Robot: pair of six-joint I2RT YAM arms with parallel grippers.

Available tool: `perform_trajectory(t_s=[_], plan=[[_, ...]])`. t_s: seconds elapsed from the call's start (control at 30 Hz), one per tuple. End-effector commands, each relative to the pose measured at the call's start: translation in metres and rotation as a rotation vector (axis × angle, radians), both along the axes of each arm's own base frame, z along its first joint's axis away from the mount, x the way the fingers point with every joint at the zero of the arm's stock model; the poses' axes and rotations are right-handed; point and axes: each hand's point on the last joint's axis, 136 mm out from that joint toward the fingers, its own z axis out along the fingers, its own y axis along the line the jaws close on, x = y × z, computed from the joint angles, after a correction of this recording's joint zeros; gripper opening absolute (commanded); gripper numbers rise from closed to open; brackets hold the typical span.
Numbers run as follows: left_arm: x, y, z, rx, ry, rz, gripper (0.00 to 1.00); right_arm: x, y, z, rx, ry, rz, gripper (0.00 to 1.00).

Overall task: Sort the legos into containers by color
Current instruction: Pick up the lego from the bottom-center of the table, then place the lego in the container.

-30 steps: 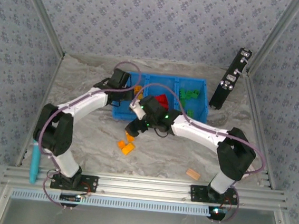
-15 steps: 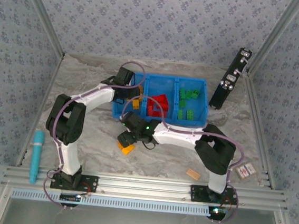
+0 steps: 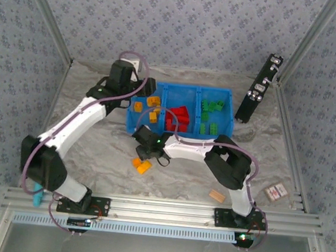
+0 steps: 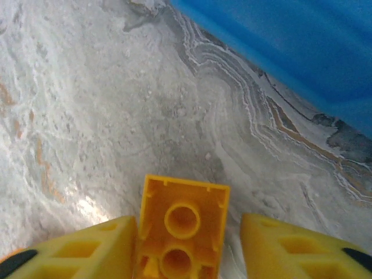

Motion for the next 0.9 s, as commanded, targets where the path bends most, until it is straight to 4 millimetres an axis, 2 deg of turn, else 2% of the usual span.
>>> perform_trajectory(t_s=[0.0, 0.13, 0.23, 0.3, 0.4, 0.53, 0.67, 0.73, 0.87], plan=[[-0.022, 0.013, 0.011, 0.034, -0.014, -0.016, 0.73, 0.000, -0.006, -0.011, -0.052, 0.026, -0.012, 0.43], [-0.045, 0.043, 0.022, 0.044, -0.033, 0.026, 0.73, -0.003, -0.011, -0.015, -0.073, 0.042, -0.004, 0.35], [-0.066, 0.062, 0.021, 0.061, -0.027, 0.044, 0.73, -0.003, -0.013, -0.010, -0.077, 0.040, 0.004, 0.31], [-0.085, 0.070, 0.011, 0.079, -0.002, 0.037, 0.74, -0.001, -0.014, 0.000, -0.075, 0.031, 0.013, 0.30], [-0.119, 0.083, -0.012, 0.091, 0.073, 0.037, 0.74, 0.002, -0.011, 0.028, -0.059, 0.001, 0.039, 0.29], [-0.166, 0.101, -0.033, 0.043, 0.140, 0.073, 0.74, 0.024, -0.010, 0.074, -0.009, -0.060, 0.039, 0.28], [-0.199, 0.118, -0.053, -0.008, 0.170, 0.135, 0.74, 0.055, -0.002, 0.104, 0.034, -0.126, 0.042, 0.28], [-0.209, 0.119, -0.067, -0.042, 0.205, 0.147, 0.74, 0.070, 0.003, 0.109, 0.044, -0.145, 0.046, 0.28], [-0.216, 0.100, -0.108, -0.137, 0.332, 0.117, 0.73, 0.105, 0.013, 0.106, 0.068, -0.160, 0.042, 0.27]])
